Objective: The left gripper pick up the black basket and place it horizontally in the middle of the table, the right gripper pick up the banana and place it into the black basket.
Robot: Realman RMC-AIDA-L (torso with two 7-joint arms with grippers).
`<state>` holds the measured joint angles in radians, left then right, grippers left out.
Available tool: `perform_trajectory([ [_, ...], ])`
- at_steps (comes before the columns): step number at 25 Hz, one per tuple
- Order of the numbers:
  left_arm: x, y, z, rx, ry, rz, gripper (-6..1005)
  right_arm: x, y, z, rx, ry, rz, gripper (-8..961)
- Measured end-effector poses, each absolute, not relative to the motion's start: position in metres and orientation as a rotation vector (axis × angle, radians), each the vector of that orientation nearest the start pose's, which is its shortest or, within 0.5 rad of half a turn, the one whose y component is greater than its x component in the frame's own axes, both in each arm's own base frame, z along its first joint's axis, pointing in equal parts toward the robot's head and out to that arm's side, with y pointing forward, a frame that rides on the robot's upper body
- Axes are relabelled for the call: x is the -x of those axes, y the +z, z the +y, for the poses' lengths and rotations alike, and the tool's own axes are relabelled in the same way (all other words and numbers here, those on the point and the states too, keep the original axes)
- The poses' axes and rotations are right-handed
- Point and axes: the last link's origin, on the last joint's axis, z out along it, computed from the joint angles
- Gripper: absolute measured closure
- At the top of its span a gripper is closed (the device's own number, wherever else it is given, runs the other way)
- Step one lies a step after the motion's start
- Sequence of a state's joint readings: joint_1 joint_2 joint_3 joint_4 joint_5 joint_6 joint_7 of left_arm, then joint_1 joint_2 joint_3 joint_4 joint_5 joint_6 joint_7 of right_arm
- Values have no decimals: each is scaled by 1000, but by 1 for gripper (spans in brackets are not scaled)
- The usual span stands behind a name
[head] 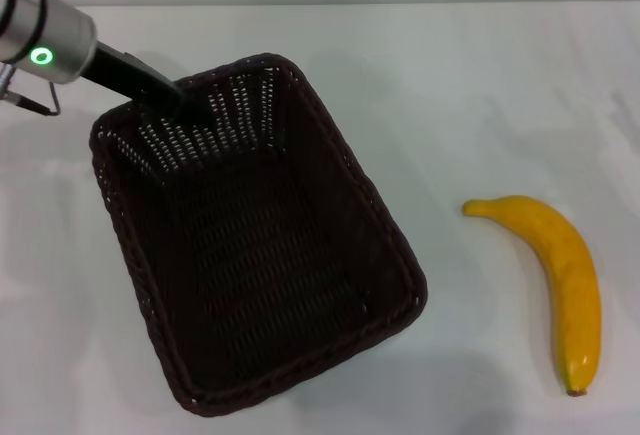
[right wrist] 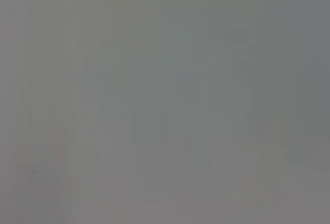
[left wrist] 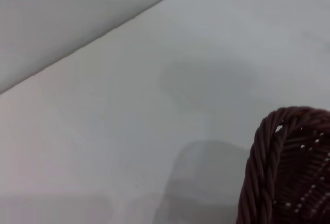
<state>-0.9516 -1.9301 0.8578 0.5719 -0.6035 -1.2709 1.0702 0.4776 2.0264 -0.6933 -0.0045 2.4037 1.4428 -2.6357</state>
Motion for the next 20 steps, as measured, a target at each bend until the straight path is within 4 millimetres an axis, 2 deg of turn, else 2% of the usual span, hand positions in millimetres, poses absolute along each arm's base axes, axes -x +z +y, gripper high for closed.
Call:
perform_trajectory([
  [11,222,47,431,2635,49,-1091,707,-331,48,327,1496,1014,519,109],
  [20,238,72,421,2563,-191,-1273,745,-331,50,327,1496,1015,509,110],
])
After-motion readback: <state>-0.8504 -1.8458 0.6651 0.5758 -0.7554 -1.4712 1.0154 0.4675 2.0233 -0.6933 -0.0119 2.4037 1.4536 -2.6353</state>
